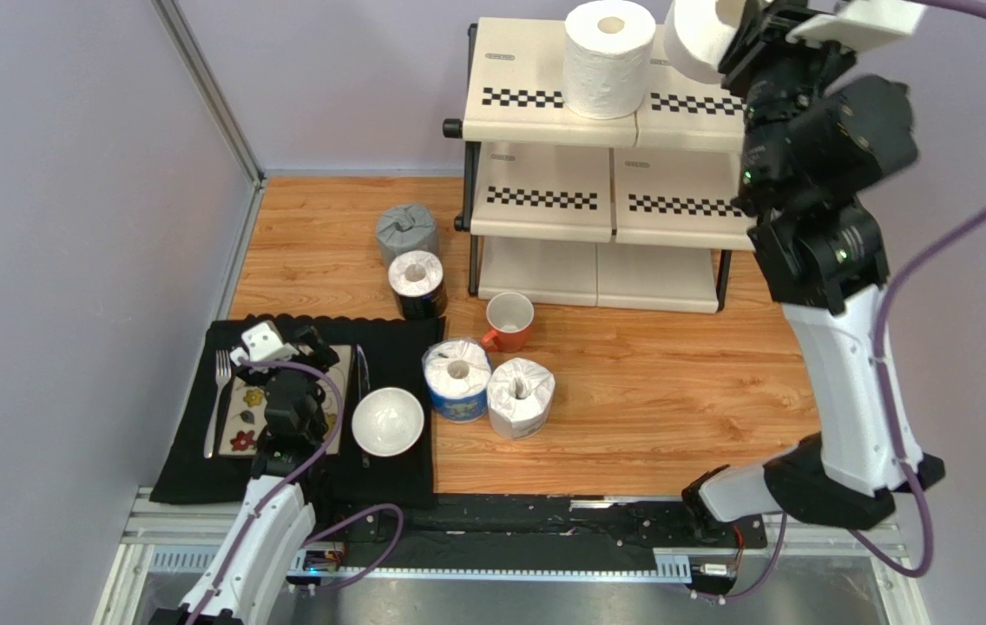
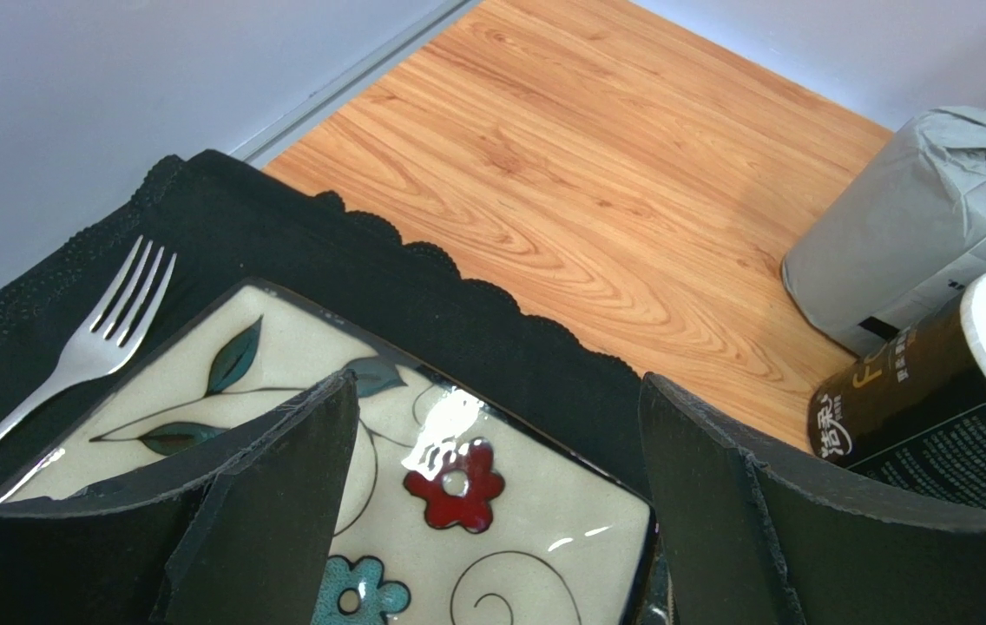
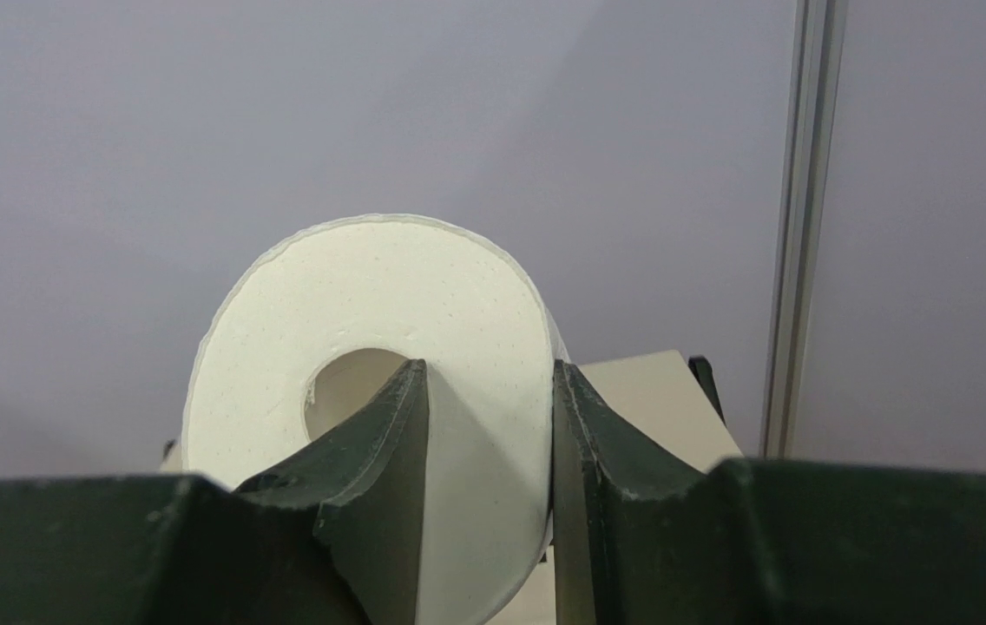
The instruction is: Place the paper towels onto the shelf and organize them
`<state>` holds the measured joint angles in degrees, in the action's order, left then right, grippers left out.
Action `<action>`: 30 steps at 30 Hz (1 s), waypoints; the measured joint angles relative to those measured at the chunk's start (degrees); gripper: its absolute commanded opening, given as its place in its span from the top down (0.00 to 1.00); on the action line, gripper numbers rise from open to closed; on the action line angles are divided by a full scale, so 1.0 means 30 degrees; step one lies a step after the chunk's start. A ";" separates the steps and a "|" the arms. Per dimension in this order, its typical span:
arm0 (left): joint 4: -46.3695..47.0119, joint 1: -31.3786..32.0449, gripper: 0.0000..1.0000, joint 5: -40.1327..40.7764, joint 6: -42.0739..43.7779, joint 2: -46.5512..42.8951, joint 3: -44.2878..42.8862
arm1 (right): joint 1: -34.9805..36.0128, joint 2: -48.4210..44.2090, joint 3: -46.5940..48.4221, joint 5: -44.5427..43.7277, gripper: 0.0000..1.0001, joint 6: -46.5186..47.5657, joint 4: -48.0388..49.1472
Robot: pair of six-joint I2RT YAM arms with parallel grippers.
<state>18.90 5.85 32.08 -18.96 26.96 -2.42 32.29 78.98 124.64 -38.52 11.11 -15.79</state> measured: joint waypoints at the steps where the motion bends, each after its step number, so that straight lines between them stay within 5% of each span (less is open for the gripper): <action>1: -0.0007 0.0000 0.13 -0.0007 -0.0007 -0.0073 0.0000 | -0.0860 0.0605 0.0146 0.0255 1.00 -0.0576 -0.0627; 13: -0.0015 0.0000 0.14 -0.0015 -0.0015 0.0124 0.0000 | -0.5916 0.3293 0.1479 0.3832 1.00 -0.5377 -0.5588; 30: -0.0007 0.0000 0.13 -0.0007 -0.0015 0.0153 0.0000 | -0.6710 0.3381 0.2222 0.5945 1.00 -0.7308 -0.6127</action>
<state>18.87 5.85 32.05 -19.00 27.42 -2.42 12.16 89.12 131.31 -20.69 -10.81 -34.17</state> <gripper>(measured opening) 0.868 0.348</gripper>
